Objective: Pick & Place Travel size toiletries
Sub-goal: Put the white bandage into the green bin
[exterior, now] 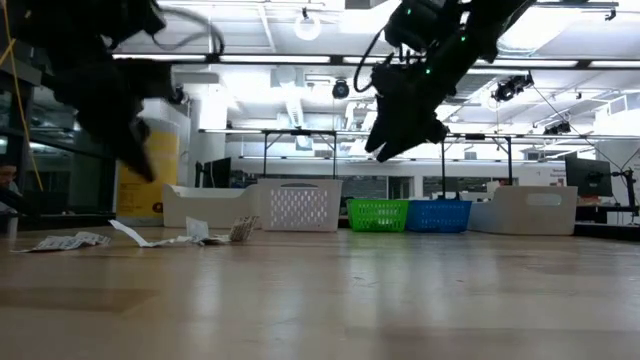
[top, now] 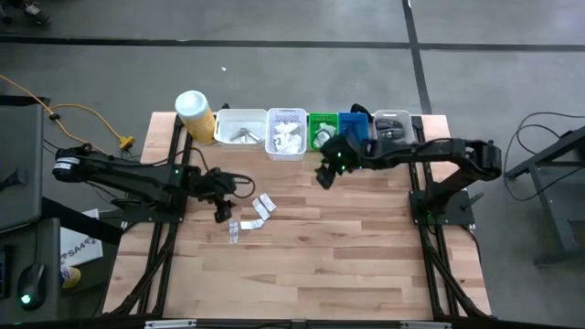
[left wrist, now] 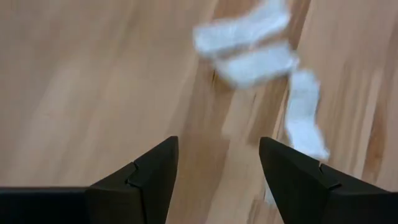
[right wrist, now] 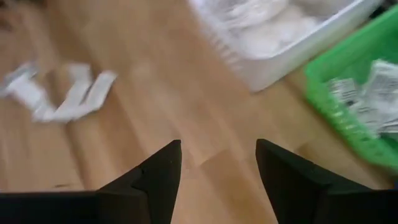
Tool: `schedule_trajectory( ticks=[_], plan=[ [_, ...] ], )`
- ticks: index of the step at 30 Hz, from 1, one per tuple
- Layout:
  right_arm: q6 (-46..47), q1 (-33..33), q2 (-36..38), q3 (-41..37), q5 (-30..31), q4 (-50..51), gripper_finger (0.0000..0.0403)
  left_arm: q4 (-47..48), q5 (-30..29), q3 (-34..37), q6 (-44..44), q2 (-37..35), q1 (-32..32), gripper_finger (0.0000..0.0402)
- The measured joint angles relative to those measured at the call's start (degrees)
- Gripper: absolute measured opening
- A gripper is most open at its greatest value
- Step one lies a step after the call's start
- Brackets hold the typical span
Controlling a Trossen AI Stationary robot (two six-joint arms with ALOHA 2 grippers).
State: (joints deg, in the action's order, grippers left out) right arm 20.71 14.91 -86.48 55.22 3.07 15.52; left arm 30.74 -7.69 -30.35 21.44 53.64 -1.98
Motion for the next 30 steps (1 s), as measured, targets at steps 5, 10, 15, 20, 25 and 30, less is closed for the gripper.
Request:
schedule_trajectory(
  ticks=[5,10,15,20,25,30],
  plan=[
    [0.3,-5.7,-0.2,0.0,6.6,3.3,0.02,1.4,5.3,0.0,1.8,4.6,-0.1,0.0223],
    [0.0,-9.0,-0.2,0.0,11.9,4.7,0.0193,1.2,7.4,0.0,0.4,10.3,-4.7,0.0223],
    [0.0,-10.4,-0.2,0.0,12.1,4.8,0.0183,-0.3,4.6,0.0,2.4,15.1,-10.8,0.0223],
    [0.0,-10.6,-0.2,0.0,11.8,5.2,0.0175,-2.3,1.7,0.0,5.9,17.3,-13.2,0.0223],
    [0.1,-10.7,-0.2,0.0,11.8,5.7,0.0173,-4.3,0.5,-0.1,6.8,17.7,-13.0,0.0223],
    [0.4,-10.8,-0.2,0.0,11.8,6.1,0.0173,-4.7,0.6,0.0,6.2,18.1,-13.0,0.0223]
  ],
)
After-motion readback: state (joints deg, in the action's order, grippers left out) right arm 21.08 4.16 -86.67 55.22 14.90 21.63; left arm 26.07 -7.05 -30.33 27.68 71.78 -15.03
